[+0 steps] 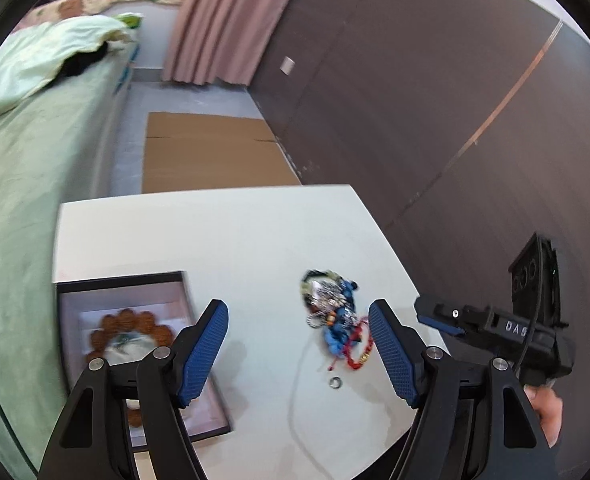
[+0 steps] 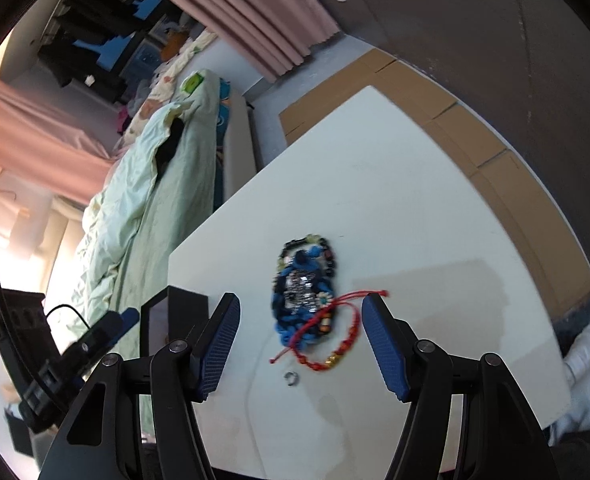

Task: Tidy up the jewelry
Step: 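Grasp the blue braided bracelet from the pile with the left gripper, then grasp the red string bracelet with the right gripper while the left lifts the blue bracelet, then carry both bracelets over the black box and open both grippers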

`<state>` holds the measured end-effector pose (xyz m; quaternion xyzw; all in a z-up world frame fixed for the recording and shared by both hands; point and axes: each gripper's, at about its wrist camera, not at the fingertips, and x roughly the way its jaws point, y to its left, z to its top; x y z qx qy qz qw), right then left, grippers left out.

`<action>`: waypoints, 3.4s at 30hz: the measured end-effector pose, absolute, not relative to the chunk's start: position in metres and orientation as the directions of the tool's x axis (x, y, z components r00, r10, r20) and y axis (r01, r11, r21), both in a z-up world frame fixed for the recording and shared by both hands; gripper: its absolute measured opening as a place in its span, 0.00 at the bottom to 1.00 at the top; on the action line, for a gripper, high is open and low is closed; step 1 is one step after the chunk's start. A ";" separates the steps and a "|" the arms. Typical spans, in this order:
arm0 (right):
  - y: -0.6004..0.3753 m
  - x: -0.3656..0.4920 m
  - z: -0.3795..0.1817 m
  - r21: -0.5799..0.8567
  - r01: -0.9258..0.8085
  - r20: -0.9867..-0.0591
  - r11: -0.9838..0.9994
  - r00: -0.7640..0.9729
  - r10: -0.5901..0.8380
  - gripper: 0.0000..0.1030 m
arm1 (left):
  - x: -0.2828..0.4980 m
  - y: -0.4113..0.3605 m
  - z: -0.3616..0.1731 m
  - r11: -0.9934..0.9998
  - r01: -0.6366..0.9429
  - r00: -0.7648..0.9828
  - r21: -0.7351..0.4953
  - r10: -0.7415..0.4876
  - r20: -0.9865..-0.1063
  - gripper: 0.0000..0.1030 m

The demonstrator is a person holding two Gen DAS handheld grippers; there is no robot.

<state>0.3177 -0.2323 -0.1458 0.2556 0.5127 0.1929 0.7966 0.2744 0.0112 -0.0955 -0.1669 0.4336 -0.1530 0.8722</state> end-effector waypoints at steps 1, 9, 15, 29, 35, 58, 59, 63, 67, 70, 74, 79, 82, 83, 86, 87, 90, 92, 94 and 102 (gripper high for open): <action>-0.237 0.317 -0.147 0.602 -0.035 -0.722 0.798 0.402 0.563 0.62 | 0.276 0.004 -0.098 0.898 0.133 0.569 -0.419 -0.416 -0.710 0.67; -0.260 0.313 -0.158 0.619 0.020 -0.730 0.785 0.386 0.565 0.47 | 0.290 -0.036 -0.121 0.895 0.175 0.498 -0.409 -0.439 -0.748 0.47; -0.271 0.311 -0.159 0.610 0.029 -0.737 0.792 0.388 0.554 0.45 | 0.301 -0.052 -0.135 0.898 0.177 0.470 -0.403 -0.437 -0.767 0.46; -0.265 0.314 -0.182 0.610 0.043 -0.763 0.791 0.302 0.572 0.29 | 0.317 -0.067 -0.170 0.914 0.143 0.443 -0.381 -0.403 -0.801 0.08; -0.253 0.317 -0.184 0.592 0.023 -0.778 0.805 0.278 0.564 0.28 | 0.308 -0.062 -0.153 0.897 0.159 0.489 -0.413 -0.435 -0.756 0.05; -0.184 0.318 -0.181 0.276 -0.118 -0.902 0.954 0.310 0.300 0.16 | 0.278 -0.002 -0.101 0.858 0.154 0.602 -0.491 -0.475 -0.641 0.02; -0.182 0.317 -0.181 0.263 -0.128 -0.905 0.956 0.311 0.290 0.11 | 0.277 0.000 -0.099 0.858 0.155 0.607 -0.490 -0.473 -0.638 0.02; -0.177 0.315 -0.176 0.278 -0.148 -0.896 0.949 0.317 0.312 0.09 | 0.270 0.012 -0.092 0.859 0.146 0.625 -0.491 -0.465 -0.627 0.02; -0.178 0.310 -0.159 0.319 -0.168 -0.862 0.933 0.358 0.359 0.08 | 0.262 0.031 -0.086 0.863 0.120 0.646 -0.491 -0.444 -0.621 0.02; -0.177 0.307 -0.148 0.358 -0.184 -0.834 0.916 0.379 0.402 0.08 | 0.258 0.045 -0.084 0.864 0.099 0.658 -0.493 -0.428 -0.619 0.02; -0.173 0.302 -0.133 0.406 -0.217 -0.789 0.888 0.407 0.460 0.08 | 0.251 0.063 -0.081 0.865 0.073 0.671 -0.497 -0.411 -0.617 0.02; -0.165 0.294 -0.116 0.425 -0.248 -0.743 0.871 0.453 0.492 0.08 | 0.241 0.082 -0.083 0.866 0.041 0.678 -0.498 -0.390 -0.623 0.02; -0.160 0.289 -0.107 0.429 -0.268 -0.720 0.863 0.476 0.505 0.08 | 0.235 0.089 -0.085 0.870 0.021 0.679 -0.492 -0.374 -0.632 0.02; -0.157 0.289 -0.105 0.435 -0.274 -0.713 0.858 0.477 0.514 0.08 | 0.234 0.091 -0.085 0.872 0.017 0.679 -0.490 -0.370 -0.635 0.02; -0.150 0.285 -0.098 0.449 -0.297 -0.690 0.843 0.485 0.538 0.08 | 0.232 0.095 -0.088 0.878 0.001 0.670 -0.478 -0.356 -0.651 0.02; -0.148 0.283 -0.095 0.453 -0.308 -0.679 0.837 0.489 0.548 0.08 | 0.233 0.096 -0.090 0.877 -0.009 0.661 -0.480 -0.355 -0.661 0.02; -0.138 0.280 -0.087 0.469 -0.343 -0.648 0.813 0.492 0.582 0.08 | 0.237 0.105 -0.099 0.846 -0.044 0.626 -0.531 -0.391 -0.675 0.06; -0.130 0.280 -0.085 0.479 -0.363 -0.632 0.799 0.489 0.601 0.08 | 0.237 0.112 -0.104 0.840 -0.080 0.618 -0.537 -0.381 -0.687 0.13; -0.121 0.278 -0.082 0.490 -0.390 -0.613 0.780 0.482 0.626 0.08 | 0.236 0.117 -0.103 0.844 -0.102 0.625 -0.526 -0.357 -0.694 0.45; -0.088 0.268 -0.073 0.528 -0.486 -0.539 0.697 0.442 0.717 0.08 | 0.224 0.136 -0.086 0.838 -0.122 0.697 -0.532 -0.310 -0.647 0.82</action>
